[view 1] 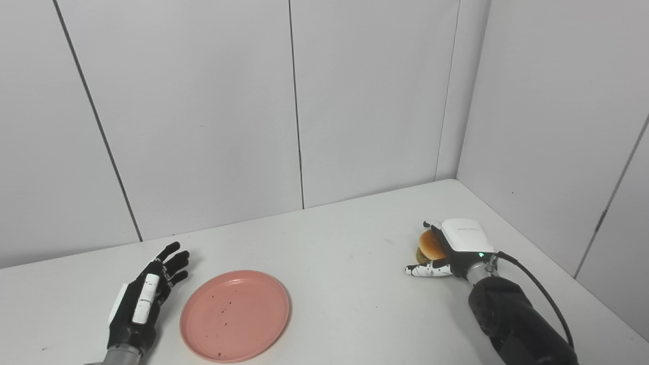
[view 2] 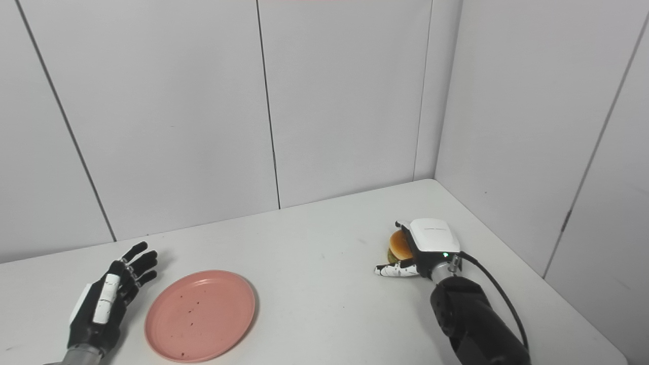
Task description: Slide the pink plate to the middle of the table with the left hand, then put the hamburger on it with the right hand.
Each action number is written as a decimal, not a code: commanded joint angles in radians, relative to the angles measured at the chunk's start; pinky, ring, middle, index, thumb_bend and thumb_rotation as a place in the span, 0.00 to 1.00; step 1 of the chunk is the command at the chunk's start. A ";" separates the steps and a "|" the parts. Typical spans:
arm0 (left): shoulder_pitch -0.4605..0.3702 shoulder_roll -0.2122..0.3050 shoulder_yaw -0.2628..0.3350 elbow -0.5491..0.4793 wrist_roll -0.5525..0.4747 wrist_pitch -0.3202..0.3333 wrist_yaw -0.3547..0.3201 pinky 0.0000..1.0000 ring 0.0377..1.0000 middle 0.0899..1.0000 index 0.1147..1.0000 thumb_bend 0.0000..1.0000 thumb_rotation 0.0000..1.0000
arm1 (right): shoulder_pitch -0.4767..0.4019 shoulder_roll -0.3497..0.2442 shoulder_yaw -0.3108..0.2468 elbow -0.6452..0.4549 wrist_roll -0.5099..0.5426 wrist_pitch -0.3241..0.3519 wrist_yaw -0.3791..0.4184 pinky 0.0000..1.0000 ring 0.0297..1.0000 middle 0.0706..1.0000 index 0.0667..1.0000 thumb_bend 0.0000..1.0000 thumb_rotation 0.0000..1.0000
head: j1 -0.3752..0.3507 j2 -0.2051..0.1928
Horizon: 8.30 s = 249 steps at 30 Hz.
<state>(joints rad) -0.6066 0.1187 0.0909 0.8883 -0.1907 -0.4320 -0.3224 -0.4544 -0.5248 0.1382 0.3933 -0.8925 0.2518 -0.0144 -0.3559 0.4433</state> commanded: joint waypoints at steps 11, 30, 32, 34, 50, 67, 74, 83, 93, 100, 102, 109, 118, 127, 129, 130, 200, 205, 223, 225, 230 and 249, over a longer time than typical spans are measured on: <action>0.084 -0.003 -0.007 0.017 0.013 -0.016 0.014 0.84 0.85 0.79 0.78 0.92 0.83 | -0.064 -0.034 0.038 0.038 0.066 -0.042 -0.059 0.73 0.83 0.84 0.82 0.82 0.64 | 0.007 -0.002; 0.094 -0.002 -0.010 -0.007 0.024 -0.004 0.019 0.82 0.84 0.79 0.78 0.91 0.83 | -0.062 -0.036 0.050 0.057 0.139 -0.047 -0.089 0.47 0.57 0.66 0.65 0.64 0.62 | 0.016 0.008; 0.097 -0.001 -0.011 -0.013 0.027 0.000 0.021 0.82 0.84 0.79 0.78 0.92 0.83 | -0.062 -0.037 0.051 0.064 0.144 -0.049 -0.093 0.47 0.56 0.65 0.64 0.63 0.63 | 0.016 0.010; 0.099 0.000 -0.013 -0.020 0.028 0.005 0.023 0.82 0.85 0.79 0.79 0.91 0.83 | -0.060 -0.035 0.048 0.062 0.151 -0.045 -0.091 0.46 0.55 0.64 0.61 0.62 0.61 | 0.016 0.011; 0.107 0.004 -0.018 -0.038 0.028 0.021 0.024 0.82 0.85 0.79 0.79 0.91 0.83 | -0.058 -0.041 0.063 0.123 0.191 -0.080 -0.148 0.33 0.39 0.45 0.45 0.50 0.14 | 0.017 0.018; 0.112 -0.016 -0.027 -0.065 0.037 0.038 0.041 0.84 0.85 0.78 0.79 0.91 0.82 | -0.053 -0.045 0.057 -0.212 0.183 -0.087 -0.088 0.33 0.40 0.41 0.48 0.52 0.01 | 0.086 0.030; 0.123 -0.041 -0.044 -0.114 0.066 0.062 0.071 0.84 0.86 0.80 0.79 0.91 0.83 | -0.079 -0.017 0.055 -0.367 0.165 -0.094 -0.020 0.28 0.32 0.38 0.48 0.51 0.01 | 0.163 0.040; 0.133 -0.088 -0.076 -0.175 0.105 0.109 0.127 0.88 0.88 0.81 0.81 0.87 0.86 | -0.116 0.021 0.058 -0.398 0.197 -0.151 0.020 0.27 0.31 0.37 0.48 0.51 0.00 | 0.271 0.046; 0.134 -0.133 -0.111 -0.197 0.171 0.107 0.186 0.91 0.90 0.83 0.83 0.89 0.90 | -0.139 0.077 0.079 -0.303 0.222 -0.237 0.015 0.34 0.39 0.44 0.46 0.52 0.01 | 0.414 0.068; 0.137 -0.152 -0.122 -0.218 0.184 0.132 0.208 0.91 0.90 0.82 0.83 0.87 0.88 | -0.151 0.127 0.100 -0.282 0.237 -0.252 0.036 0.32 0.37 0.41 0.47 0.52 0.01 | 0.441 0.076; 0.136 -0.153 -0.127 -0.222 0.190 0.135 0.214 0.90 0.89 0.82 0.83 0.86 0.88 | -0.158 0.140 0.110 -0.266 0.239 -0.268 0.029 0.32 0.37 0.42 0.46 0.52 0.01 | 0.445 0.078; 0.123 -0.157 -0.134 -0.201 0.199 0.119 0.218 0.89 0.88 0.82 0.83 0.86 0.90 | -0.171 0.181 0.133 -0.231 0.229 -0.295 0.021 0.29 0.33 0.39 0.47 0.52 0.01 | 0.468 0.080; 0.119 -0.162 -0.136 -0.200 0.196 0.124 0.219 0.87 0.88 0.82 0.82 0.87 0.88 | -0.172 0.223 0.161 -0.226 0.234 -0.302 0.039 0.33 0.37 0.40 0.48 0.52 0.01 | 0.495 0.087; 0.115 -0.161 -0.140 -0.197 0.202 0.120 0.222 0.87 0.89 0.82 0.82 0.87 0.88 | -0.177 0.260 0.182 -0.232 0.242 -0.298 0.097 0.30 0.34 0.40 0.47 0.52 0.01 | 0.503 0.093; 0.114 -0.161 -0.139 -0.197 0.202 0.119 0.224 0.87 0.89 0.82 0.82 0.88 0.89 | -0.174 0.260 0.195 -0.239 0.235 -0.297 0.111 0.32 0.36 0.40 0.48 0.52 0.01 | 0.503 0.093; 0.114 -0.161 -0.139 -0.199 0.201 0.121 0.225 0.87 0.89 0.82 0.82 0.88 0.89 | -0.171 0.261 0.204 -0.244 0.228 -0.296 0.118 0.32 0.37 0.40 0.48 0.52 0.01 | 0.504 0.094; 0.131 -0.132 -0.144 -0.222 0.191 0.125 0.191 0.89 0.88 0.83 0.84 0.85 0.90 | -0.201 0.218 0.295 -0.082 0.273 -0.507 0.203 0.83 0.77 0.76 0.78 1.00 0.90 | 0.437 0.089; 0.133 -0.133 -0.140 -0.226 0.188 0.132 0.193 0.90 0.88 0.83 0.84 0.86 0.90 | -0.197 0.215 0.276 -0.107 0.280 -0.519 0.186 0.82 0.76 0.75 0.78 1.00 0.92 | 0.436 0.090; 0.141 -0.124 -0.033 -0.308 0.142 0.176 0.261 0.91 0.91 0.87 0.85 0.83 0.87 | -0.150 0.349 0.008 0.014 0.621 -0.587 0.064 0.79 0.83 0.83 0.84 0.98 1.00 | 0.423 0.089; 0.140 -0.128 -0.021 -0.305 0.151 0.162 0.295 0.92 0.92 0.89 0.88 0.79 0.85 | -0.149 0.376 -0.032 0.072 0.705 -0.597 0.069 0.83 0.86 0.85 0.85 0.97 1.00 | 0.419 0.087; 0.145 -0.143 -0.012 -0.288 0.189 0.119 0.385 0.95 0.97 0.98 1.00 0.77 0.81 | -0.153 0.435 -0.123 0.170 0.884 -0.538 0.111 0.91 0.89 0.89 0.90 0.98 1.00 | 0.414 0.089; 0.150 -0.129 -0.033 -0.279 0.204 0.115 0.418 1.00 1.00 1.00 1.00 0.80 0.87 | -0.112 0.514 -0.228 0.237 1.041 -0.486 0.104 0.99 0.96 0.95 0.97 0.93 1.00 | 0.370 0.090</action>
<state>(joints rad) -0.4811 -0.0188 0.0598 0.5908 0.0222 -0.3061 0.1036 -0.5684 -0.0253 -0.0892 0.6441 0.1416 -0.2246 0.0931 0.0138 0.5323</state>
